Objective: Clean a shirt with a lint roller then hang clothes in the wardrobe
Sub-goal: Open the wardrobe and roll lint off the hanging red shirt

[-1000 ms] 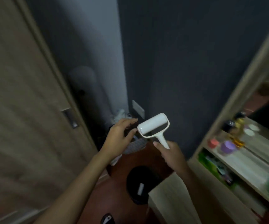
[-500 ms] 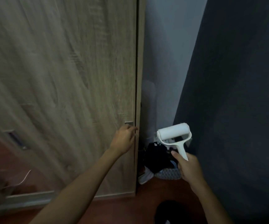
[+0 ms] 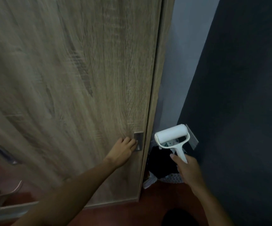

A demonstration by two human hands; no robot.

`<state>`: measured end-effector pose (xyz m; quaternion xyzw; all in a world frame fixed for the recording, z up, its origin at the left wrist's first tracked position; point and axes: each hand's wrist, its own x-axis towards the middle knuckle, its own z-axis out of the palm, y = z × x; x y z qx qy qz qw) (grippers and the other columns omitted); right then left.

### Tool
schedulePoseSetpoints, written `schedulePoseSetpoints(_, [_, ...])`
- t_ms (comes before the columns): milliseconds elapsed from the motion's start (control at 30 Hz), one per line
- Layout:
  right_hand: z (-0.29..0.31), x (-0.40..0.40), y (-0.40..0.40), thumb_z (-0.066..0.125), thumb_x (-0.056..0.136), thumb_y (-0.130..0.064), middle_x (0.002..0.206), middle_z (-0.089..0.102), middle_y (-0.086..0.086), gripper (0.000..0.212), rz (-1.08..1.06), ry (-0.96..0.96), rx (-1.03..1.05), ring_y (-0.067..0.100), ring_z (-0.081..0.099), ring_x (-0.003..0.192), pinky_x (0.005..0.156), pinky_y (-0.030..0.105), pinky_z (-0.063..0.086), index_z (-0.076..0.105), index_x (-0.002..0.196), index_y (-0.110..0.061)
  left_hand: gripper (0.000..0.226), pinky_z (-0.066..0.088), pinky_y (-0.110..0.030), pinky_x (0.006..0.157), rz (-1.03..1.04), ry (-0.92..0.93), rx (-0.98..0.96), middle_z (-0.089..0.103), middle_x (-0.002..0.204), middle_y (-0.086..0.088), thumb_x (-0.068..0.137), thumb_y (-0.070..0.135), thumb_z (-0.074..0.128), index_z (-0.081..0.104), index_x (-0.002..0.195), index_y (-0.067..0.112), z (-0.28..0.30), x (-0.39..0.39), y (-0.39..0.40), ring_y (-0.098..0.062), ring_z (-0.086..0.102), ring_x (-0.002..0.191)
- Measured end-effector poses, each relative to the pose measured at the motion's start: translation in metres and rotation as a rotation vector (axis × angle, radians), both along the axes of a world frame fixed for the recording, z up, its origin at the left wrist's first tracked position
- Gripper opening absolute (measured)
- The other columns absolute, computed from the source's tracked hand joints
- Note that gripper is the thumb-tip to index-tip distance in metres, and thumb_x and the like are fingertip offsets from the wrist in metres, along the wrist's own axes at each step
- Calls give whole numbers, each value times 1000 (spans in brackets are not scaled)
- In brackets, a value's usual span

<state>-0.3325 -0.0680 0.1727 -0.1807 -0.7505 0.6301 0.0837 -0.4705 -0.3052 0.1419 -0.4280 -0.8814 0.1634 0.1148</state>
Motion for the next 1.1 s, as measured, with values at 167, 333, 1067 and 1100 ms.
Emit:
schedulePoseSetpoints(167, [2,-18,0,66,90,-21,44,40,-5,42,68,-37,41,5,41,40,45,20,32,45,55,-12,60,44,-38,83,-25,2,-139,11,160,-10,92,17,48,28,149,11,4,1,-4,-30,42,120])
schedulePoseSetpoints(333, [10,-31,3,67,89,-23,45,39,-2,38,93,-33,42,6,39,38,44,23,29,48,58,-10,66,42,-38,86,52,54,-182,0,162,-4,94,19,45,14,153,15,8,6,-2,-28,41,119])
schedulePoseSetpoints(1067, [1,-35,-9,65,90,-22,42,34,-11,47,297,-6,23,3,34,39,45,20,27,39,51,-21,114,-14,-65,111,276,88,-211,-19,159,12,67,78,55,-3,152,31,-5,-3,-57,-22,-10,146])
schedulePoseSetpoints(1100, [1,-36,-14,65,90,-21,41,34,-11,47,308,-8,21,3,34,38,43,18,27,40,50,-22,111,-11,-65,111,275,82,-193,-21,158,11,68,79,53,-2,153,31,-6,-3,-62,-22,-9,146])
